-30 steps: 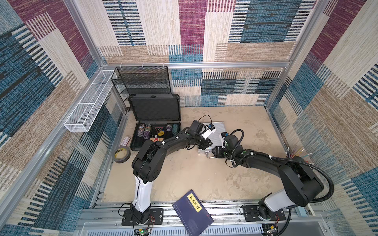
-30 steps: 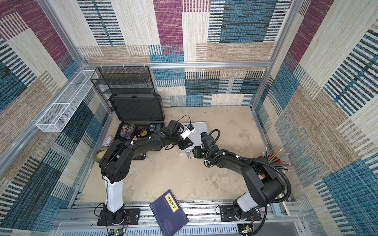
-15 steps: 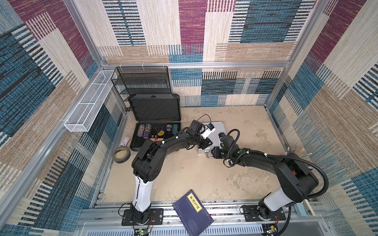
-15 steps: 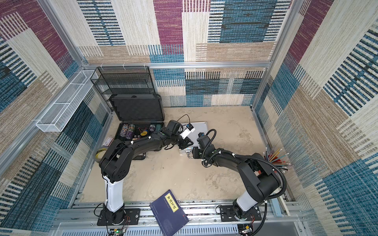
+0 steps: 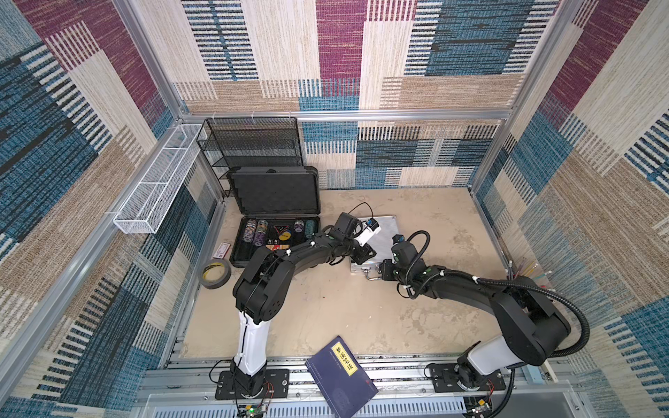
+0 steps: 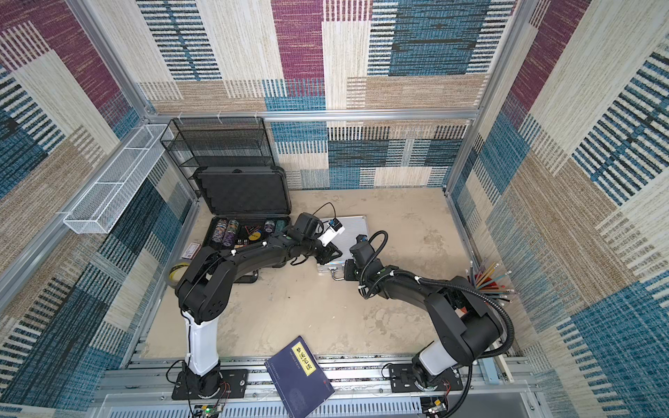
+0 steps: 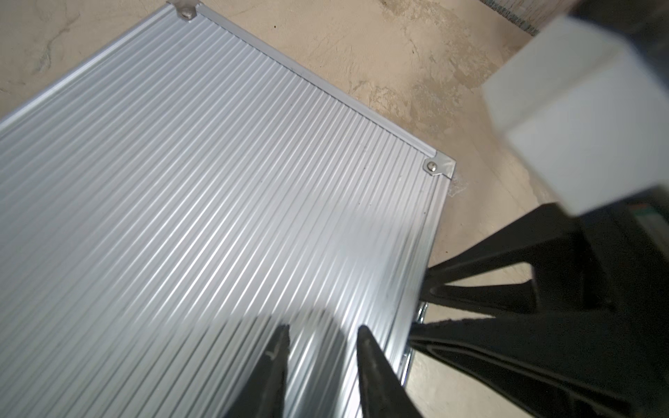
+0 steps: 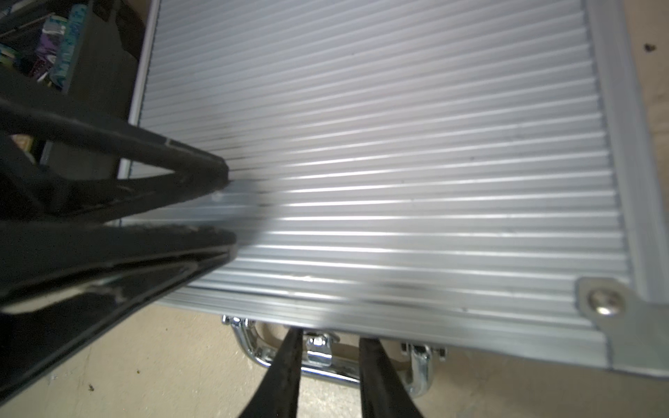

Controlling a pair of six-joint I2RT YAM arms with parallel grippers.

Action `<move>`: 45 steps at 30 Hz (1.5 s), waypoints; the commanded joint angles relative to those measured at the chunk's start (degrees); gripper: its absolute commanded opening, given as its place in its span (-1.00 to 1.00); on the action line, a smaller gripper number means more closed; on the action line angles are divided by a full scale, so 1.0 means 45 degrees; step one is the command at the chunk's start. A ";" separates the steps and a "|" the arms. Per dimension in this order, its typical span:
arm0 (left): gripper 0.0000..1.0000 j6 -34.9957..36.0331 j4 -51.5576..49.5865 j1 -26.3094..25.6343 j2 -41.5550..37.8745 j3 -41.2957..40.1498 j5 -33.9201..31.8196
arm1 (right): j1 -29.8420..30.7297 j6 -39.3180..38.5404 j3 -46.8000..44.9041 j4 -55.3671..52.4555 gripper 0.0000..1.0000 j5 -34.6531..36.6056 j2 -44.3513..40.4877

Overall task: Open the poker set cases
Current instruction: Open the fastener on the poker set case.

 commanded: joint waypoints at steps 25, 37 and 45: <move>-0.31 -0.0267 -0.1592 0.0041 0.0180 -0.0026 -0.0337 | 0.0032 -0.0916 -0.0052 0.1443 -0.17 -0.0897 0.0637; -0.31 -0.0257 -0.1631 0.0047 0.0248 0.0012 -0.0312 | 0.0148 -0.1241 -0.0168 0.1960 -0.36 -0.1430 0.0416; -0.31 -0.0286 -0.1595 0.0047 0.0317 0.0057 -0.0259 | 0.0182 -0.1443 -0.0472 0.2229 -0.37 -0.1942 0.0029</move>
